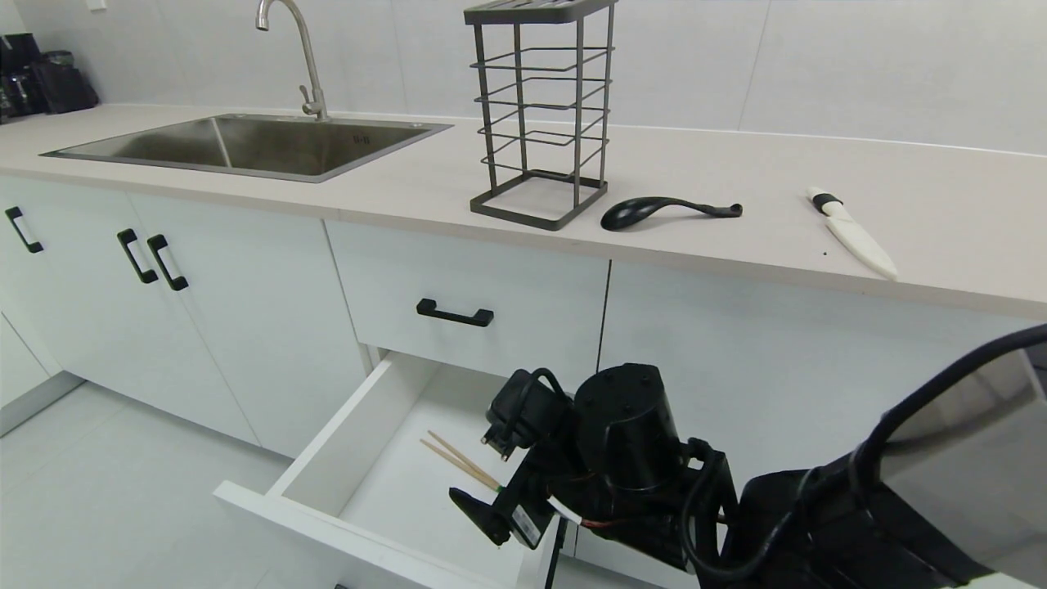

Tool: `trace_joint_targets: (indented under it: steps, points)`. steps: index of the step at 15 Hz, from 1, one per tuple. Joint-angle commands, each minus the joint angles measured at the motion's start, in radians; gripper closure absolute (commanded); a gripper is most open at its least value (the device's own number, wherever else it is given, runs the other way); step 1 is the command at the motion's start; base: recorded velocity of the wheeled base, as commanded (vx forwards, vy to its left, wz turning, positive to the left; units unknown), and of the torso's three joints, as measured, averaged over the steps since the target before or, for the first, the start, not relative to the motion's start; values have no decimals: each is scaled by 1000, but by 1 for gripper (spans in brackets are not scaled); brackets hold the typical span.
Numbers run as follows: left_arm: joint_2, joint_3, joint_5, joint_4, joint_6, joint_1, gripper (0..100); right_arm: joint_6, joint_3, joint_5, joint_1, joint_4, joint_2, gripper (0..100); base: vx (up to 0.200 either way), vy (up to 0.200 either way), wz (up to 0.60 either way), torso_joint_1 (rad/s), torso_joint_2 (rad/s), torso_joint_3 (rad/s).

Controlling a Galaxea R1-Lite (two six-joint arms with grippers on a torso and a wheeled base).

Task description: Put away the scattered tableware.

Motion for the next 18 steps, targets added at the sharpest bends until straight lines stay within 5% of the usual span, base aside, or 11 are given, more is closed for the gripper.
trace_joint_targets:
  steps: [1,11,18]
  points:
    - [1,0,0,-1,0,0,0,1,19,3,-2,-23,6,0,0,0,0,0,0,0]
    - [1,0,0,-1,0,0,0,1,-1,5,-2,-30,19,0,0,0,0,9,-9,-3]
    - [1,0,0,-1,0,0,0,2,1,5,8,-33,17,0,0,0,0,210,-343,-157]
